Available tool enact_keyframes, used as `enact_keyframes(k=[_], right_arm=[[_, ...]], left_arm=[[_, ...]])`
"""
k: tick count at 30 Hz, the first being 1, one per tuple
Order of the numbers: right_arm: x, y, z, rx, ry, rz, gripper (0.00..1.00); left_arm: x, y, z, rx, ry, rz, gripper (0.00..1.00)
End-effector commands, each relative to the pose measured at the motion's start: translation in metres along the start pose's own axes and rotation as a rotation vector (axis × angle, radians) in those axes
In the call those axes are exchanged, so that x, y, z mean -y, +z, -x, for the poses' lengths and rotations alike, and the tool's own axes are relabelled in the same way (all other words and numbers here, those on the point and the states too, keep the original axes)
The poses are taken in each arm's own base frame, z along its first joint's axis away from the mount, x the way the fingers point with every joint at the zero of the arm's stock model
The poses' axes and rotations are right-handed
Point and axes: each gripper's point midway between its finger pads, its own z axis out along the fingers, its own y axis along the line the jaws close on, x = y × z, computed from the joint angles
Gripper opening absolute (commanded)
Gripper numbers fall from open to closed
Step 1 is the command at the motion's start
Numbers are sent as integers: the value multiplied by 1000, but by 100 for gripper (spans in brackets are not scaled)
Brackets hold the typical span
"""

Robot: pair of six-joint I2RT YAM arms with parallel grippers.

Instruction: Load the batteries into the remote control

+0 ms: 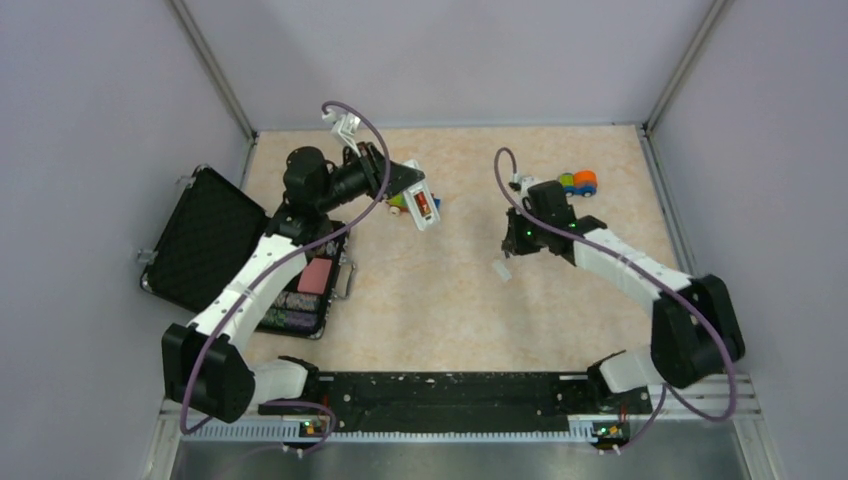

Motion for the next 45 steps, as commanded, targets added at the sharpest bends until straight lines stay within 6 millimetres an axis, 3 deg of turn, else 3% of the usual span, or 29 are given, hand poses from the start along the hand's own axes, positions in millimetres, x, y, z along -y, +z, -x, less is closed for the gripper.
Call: enact_keyframes(k=[1,5,10,12,17,23,29,31,36,40,45], right_arm=[[-59,-79,90,470,-143,282,0],[-86,-129,111,589,-262,401,0],[-129,-192,116,812,-487,629,0],[-135,-215,116,927,-533,662,0],[-145,-246,120,1004,-574,707,0],[-149,-258,123,1033,-596,719,0],[-145,-254,125,1020,-551,702,0],[-140,-250,133,978,-446,682,0],[-112,-213,154,718,-123,500,0],[-116,-210,149,663,-55,522,0],[-143,-212,133,457,49,687,0]], left_arm=[[-1,-6,22,141,96,8,0],[-5,-5,25,177,106,11,0],[-4,0,26,183,110,-22,0],[-2,2,26,180,107,-37,0],[6,5,23,156,99,-100,0],[23,4,18,127,118,-208,0],[31,-2,15,143,162,-260,0],[31,0,12,109,125,-262,0],[32,11,-1,26,-57,-349,0],[30,18,-8,12,-212,-445,0],[24,29,-14,3,-362,-511,0]])
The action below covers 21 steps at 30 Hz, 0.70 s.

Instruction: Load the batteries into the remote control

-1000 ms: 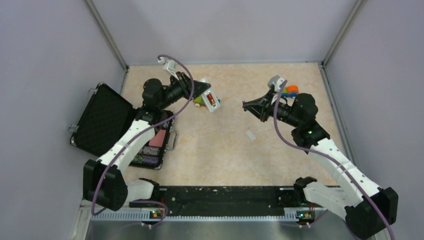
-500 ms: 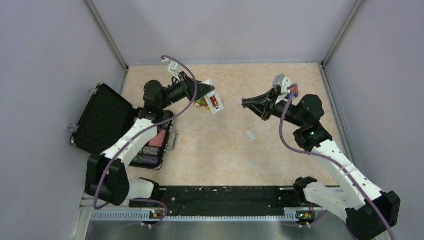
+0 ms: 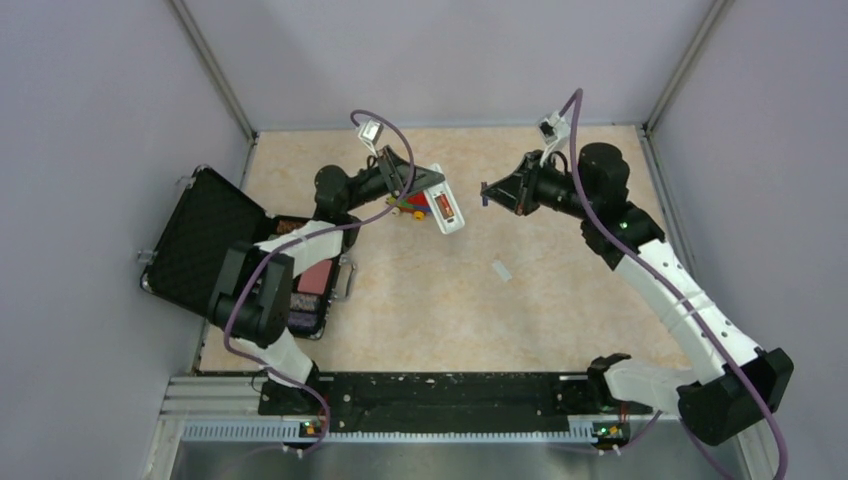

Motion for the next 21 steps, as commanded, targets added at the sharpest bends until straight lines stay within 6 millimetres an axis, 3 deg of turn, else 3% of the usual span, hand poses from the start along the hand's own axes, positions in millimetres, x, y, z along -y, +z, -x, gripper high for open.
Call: enact_keyframes(k=[1,7,15,21], right_arm=[[-29,2,-6,-151,247,92,0],[-28,6,-33,-290,401,85,0],[-16,0,-58,-390,515,-34,0],[4,-8,-77,-442,539,-193,0]], left_arm=[[34,6,-1,2,-66,-170,0],[-14,22,-28,-73,-97,-2,0],[-24,47,-60,-179,-189,-3,0],[-38,58,-86,-266,-274,42,0]])
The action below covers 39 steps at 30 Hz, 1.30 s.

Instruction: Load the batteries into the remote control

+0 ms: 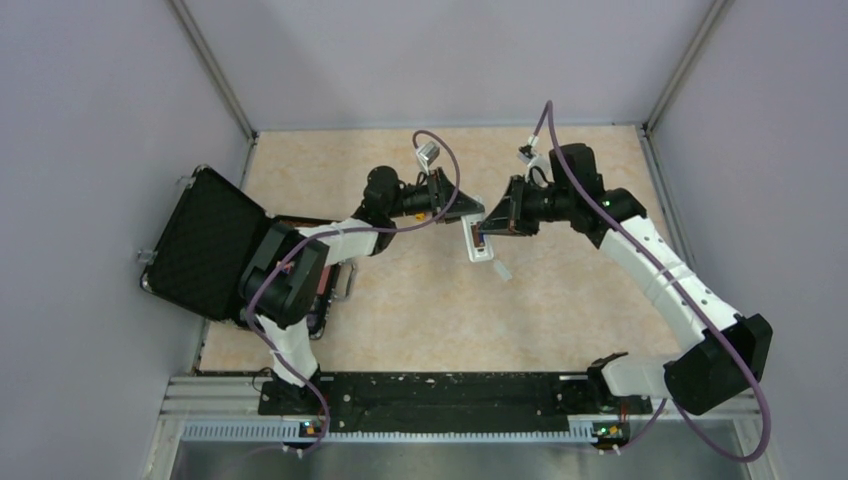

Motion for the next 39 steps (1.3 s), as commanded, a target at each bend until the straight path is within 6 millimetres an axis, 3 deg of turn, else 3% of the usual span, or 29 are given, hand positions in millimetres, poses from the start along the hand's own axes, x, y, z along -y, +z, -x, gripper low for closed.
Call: enact_keyframes(k=[1,9,19,30,39], right_arm=[[10,-9,3,20,34,-121,0],[28,-7,-10,-4,16,-251,0],[47,2,-24,-29,33,-352,0],[53,12,-32,-70,48,-370,3],[57,14,-34,-78,43,-399,11]], left_arm=[[5,13,-7,-65,-9,-11,0],[-12,25,-25,-156,-101,12,0],[-19,30,-30,-178,-127,31,0],[-24,33,-34,-181,-144,29,0],[-25,32,-38,-182,-153,27,0]])
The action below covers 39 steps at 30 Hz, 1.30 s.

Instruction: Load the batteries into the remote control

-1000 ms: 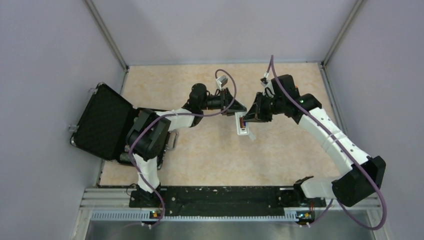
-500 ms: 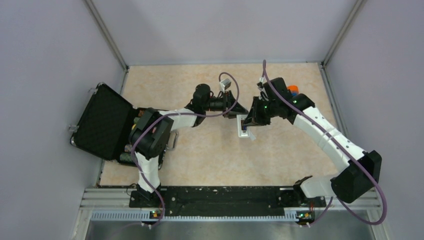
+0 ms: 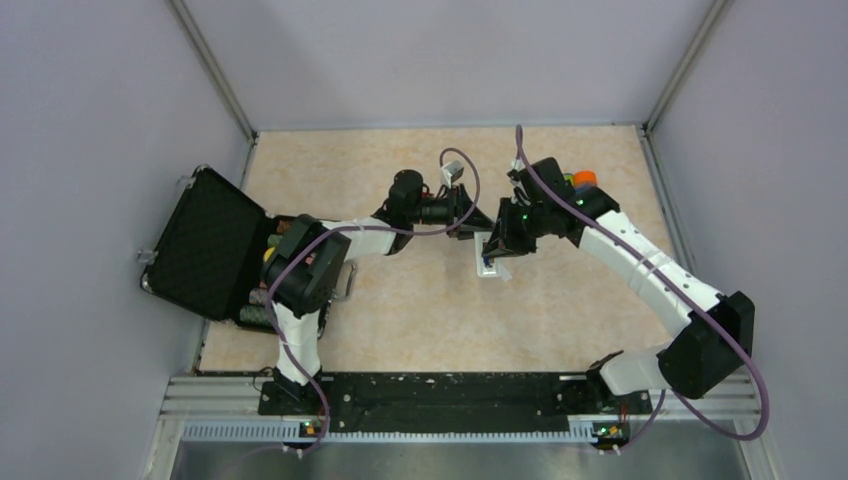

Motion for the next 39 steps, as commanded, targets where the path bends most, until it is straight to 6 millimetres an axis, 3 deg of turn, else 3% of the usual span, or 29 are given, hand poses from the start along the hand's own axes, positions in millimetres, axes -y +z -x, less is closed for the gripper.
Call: enact_keyframes(k=[1,8,25,32,35,39], right_arm=[[-4,-4,7,30,-6,-17,13],[-7,-12,13,63,4,-21,27],[-12,-34,18,143,11,-5,28],[-19,-50,17,201,-274,91,26],[-26,-60,15,273,-426,168,21],[-30,-73,11,389,-589,242,23]], left_arm=[[19,2,0,-5,57,-57,0],[18,1,-2,-5,55,-54,0],[11,0,-4,0,38,-43,0],[15,-2,-4,1,17,-49,0],[17,-2,-5,0,-11,-45,0],[20,-4,-8,-14,-53,-47,0]])
